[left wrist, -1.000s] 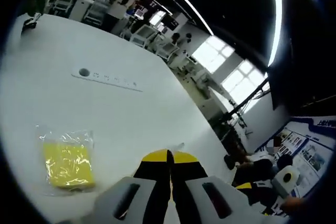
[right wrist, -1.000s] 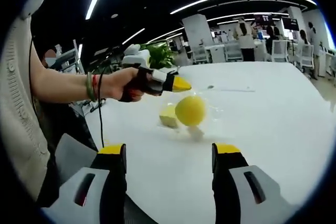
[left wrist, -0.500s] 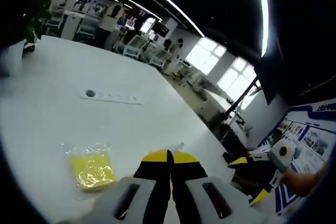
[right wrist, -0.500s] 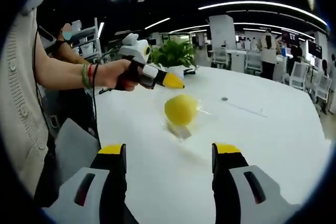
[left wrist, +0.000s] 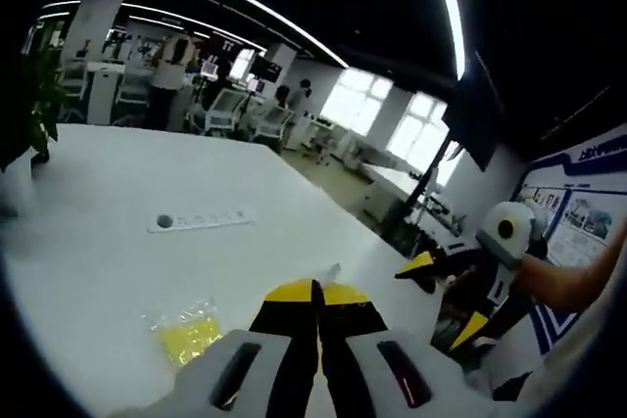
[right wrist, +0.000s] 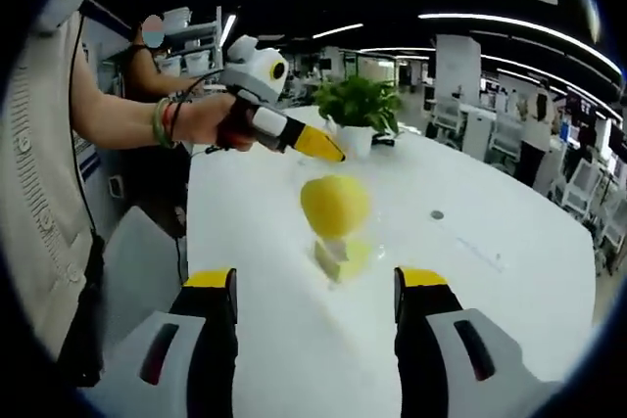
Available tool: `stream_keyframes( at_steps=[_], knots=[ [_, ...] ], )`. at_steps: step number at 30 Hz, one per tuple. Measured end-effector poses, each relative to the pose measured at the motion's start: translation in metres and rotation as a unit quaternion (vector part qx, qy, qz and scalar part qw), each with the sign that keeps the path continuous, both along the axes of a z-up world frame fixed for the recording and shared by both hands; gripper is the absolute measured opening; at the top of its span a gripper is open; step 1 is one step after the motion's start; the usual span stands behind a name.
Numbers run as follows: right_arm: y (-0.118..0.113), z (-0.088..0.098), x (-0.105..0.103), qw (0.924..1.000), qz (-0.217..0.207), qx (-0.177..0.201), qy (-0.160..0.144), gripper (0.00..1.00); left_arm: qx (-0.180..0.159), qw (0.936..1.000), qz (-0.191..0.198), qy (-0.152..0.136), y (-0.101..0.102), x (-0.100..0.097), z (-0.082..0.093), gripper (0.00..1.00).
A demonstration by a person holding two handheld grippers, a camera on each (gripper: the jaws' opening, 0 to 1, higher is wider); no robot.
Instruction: Compare the silicone blocks by pressing each to a similar depth, holding the contact briefly, and releasing to observe deformation and rebound differences across the visible hardness samples.
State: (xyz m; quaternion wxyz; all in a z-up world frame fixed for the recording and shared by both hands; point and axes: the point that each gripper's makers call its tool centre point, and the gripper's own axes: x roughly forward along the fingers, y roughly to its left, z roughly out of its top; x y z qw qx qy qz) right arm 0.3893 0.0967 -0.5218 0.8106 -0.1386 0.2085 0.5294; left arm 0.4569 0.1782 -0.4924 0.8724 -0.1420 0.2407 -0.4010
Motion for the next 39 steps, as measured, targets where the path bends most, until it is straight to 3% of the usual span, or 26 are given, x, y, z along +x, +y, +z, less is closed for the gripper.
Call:
stream_keyframes(
  at_steps=[8,17,39],
  knots=[
    [0.012,0.018,0.022,0.9989,0.032,-0.027,-0.022,0.61,-0.004,0.9996,-0.021,-0.019,0.002,-0.001,0.018,0.00],
    [0.031,0.021,0.031,0.9957,0.068,-0.058,-0.026,0.62,-0.014,0.9988,-0.035,-0.031,0.005,-0.001,0.031,0.00],
    [0.083,0.008,0.045,0.9862,0.140,-0.087,-0.012,0.59,-0.026,0.9966,-0.071,-0.033,-0.001,-0.010,0.037,0.00]
  ],
)
